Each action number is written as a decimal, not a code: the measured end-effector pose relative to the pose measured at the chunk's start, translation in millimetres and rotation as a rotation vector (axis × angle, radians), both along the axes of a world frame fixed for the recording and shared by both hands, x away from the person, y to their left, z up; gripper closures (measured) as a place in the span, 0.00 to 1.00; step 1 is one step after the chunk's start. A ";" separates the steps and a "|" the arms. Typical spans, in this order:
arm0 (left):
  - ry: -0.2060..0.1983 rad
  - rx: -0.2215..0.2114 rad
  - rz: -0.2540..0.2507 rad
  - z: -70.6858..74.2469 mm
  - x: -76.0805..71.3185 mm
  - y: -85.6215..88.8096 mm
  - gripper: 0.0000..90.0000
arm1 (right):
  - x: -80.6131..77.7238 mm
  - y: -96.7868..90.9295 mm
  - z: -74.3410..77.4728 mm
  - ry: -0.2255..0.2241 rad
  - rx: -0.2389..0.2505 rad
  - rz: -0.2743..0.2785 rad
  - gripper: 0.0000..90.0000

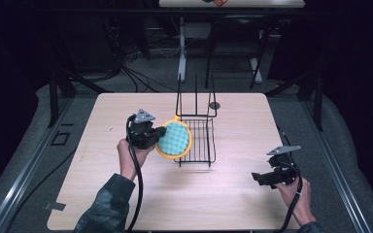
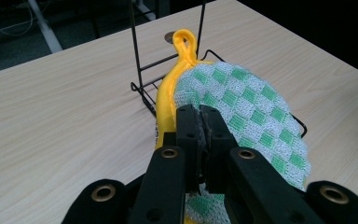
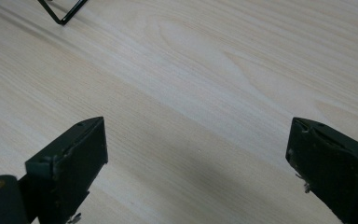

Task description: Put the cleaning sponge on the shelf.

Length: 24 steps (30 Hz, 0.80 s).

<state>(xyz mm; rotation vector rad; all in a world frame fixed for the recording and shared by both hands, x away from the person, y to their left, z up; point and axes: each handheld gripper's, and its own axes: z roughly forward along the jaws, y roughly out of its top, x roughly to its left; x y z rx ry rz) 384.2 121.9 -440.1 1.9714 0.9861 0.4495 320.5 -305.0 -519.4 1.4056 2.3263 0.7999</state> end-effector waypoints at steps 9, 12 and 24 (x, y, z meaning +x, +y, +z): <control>0.006 -0.022 0.005 -6.6 7.0 -4.9 0.97 | 0.8 -0.5 0.3 0.002 -0.003 0.001 0.06; 0.015 -0.035 0.001 -10.0 10.4 -9.1 0.97 | 1.1 -1.1 0.1 0.003 -0.003 -0.001 0.06; 0.041 -0.055 -0.015 -23.4 23.9 -28.7 0.98 | 2.0 -0.7 -1.4 0.016 -0.003 0.003 0.06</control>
